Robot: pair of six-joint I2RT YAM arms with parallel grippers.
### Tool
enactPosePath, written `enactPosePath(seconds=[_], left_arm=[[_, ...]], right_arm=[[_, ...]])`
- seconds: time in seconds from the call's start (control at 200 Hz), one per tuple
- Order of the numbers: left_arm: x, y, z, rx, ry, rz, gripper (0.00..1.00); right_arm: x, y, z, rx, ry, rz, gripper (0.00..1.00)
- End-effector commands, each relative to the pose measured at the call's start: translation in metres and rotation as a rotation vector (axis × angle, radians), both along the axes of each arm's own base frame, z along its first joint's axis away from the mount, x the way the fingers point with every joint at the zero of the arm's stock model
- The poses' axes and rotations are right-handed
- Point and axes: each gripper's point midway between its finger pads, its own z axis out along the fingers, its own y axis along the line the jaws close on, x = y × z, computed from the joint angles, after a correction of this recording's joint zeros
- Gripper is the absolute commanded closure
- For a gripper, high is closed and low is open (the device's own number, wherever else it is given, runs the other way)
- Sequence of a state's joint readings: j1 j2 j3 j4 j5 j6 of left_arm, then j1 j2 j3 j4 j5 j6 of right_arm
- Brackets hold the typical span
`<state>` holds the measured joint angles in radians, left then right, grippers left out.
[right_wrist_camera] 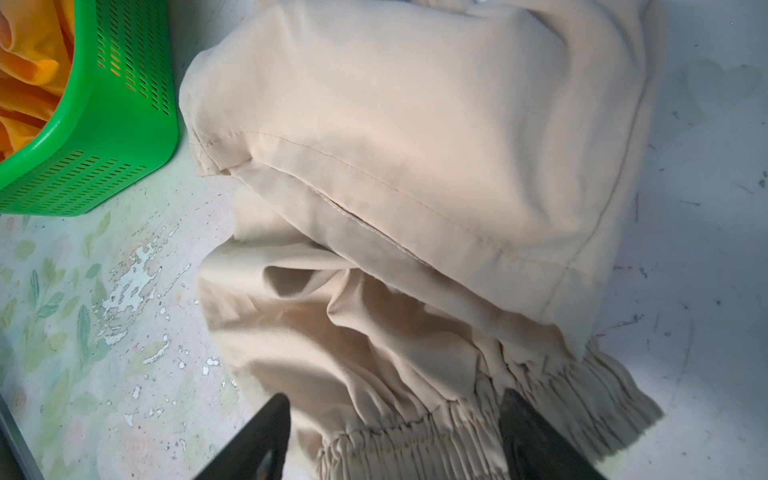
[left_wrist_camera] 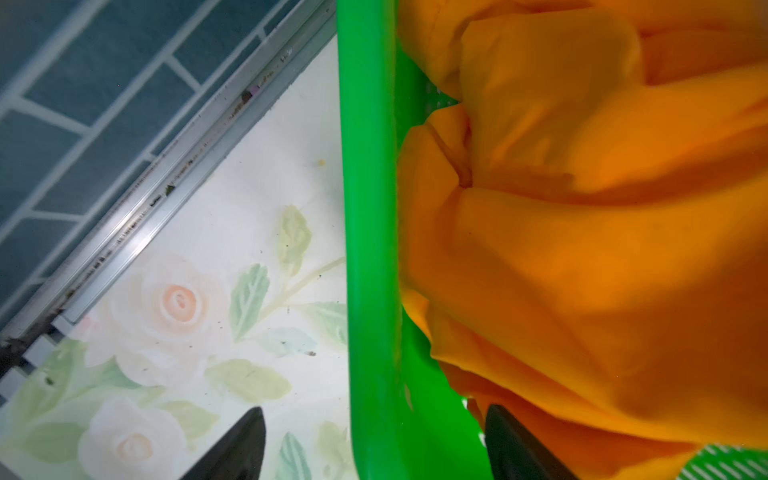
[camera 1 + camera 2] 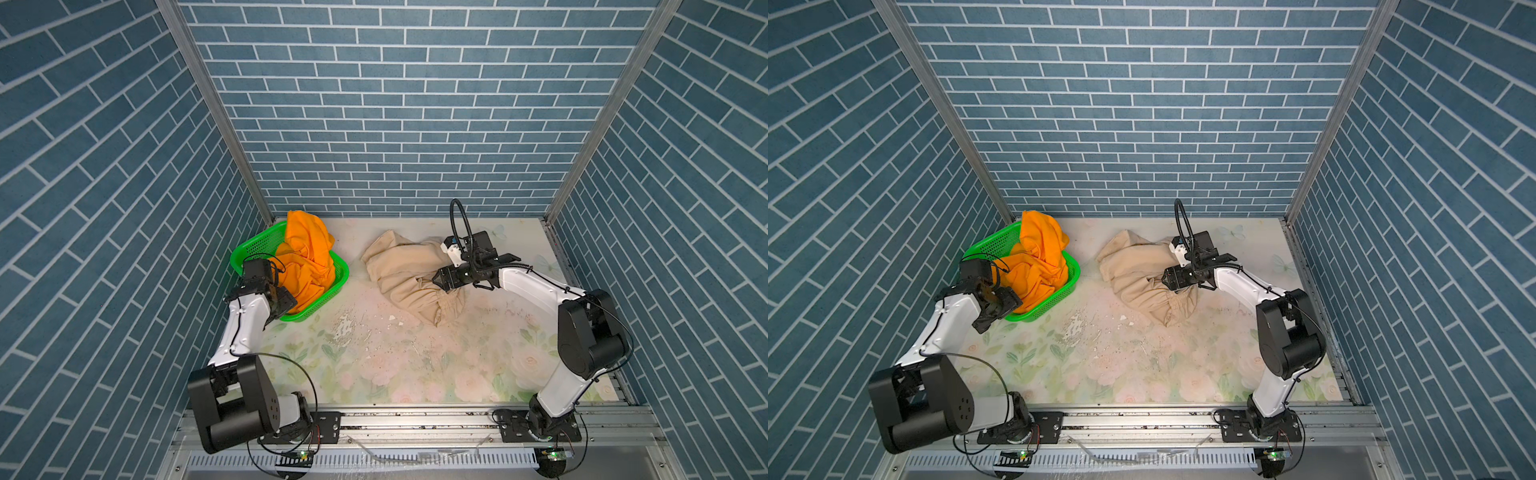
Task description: Fold and stack the shorts
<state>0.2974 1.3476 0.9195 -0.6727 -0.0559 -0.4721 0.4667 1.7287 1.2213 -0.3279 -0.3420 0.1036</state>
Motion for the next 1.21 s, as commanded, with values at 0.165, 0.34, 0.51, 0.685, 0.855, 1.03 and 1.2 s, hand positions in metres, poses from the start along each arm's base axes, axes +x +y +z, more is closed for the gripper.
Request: enactPosePath(seconds=[0.165,0.34,0.51,0.685,0.855,1.03,1.2], left_arm=[[0.028,-0.001,-0.016,-0.023,0.043,-0.15,0.54],[0.034,-0.006,-0.023,-0.02,0.106,-0.203,0.74],[0.04,-0.005,-0.013,0.096,0.165,-0.27,0.94],[0.056,0.008,-0.008,0.152,0.175,-0.268,0.93],[0.078,0.034,-0.007,0.249,0.256,-0.273,0.92],[0.1,0.051,-0.004,0.314,0.27,-0.301,0.92],[0.103,0.056,-0.012,0.329,0.303,-0.32,0.36]], right_arm=[[-0.004,0.0,-0.002,-0.013,-0.017,0.025,0.2],[-0.002,0.001,-0.005,-0.009,-0.013,0.022,0.2],[0.0,0.004,-0.005,-0.002,-0.007,0.022,0.2],[-0.001,0.004,-0.004,-0.006,-0.005,0.03,0.2],[0.0,0.0,-0.006,-0.022,-0.006,0.013,0.2],[0.0,-0.005,-0.01,-0.053,-0.002,0.0,0.2],[0.003,-0.008,-0.013,-0.079,-0.002,-0.007,0.2]])
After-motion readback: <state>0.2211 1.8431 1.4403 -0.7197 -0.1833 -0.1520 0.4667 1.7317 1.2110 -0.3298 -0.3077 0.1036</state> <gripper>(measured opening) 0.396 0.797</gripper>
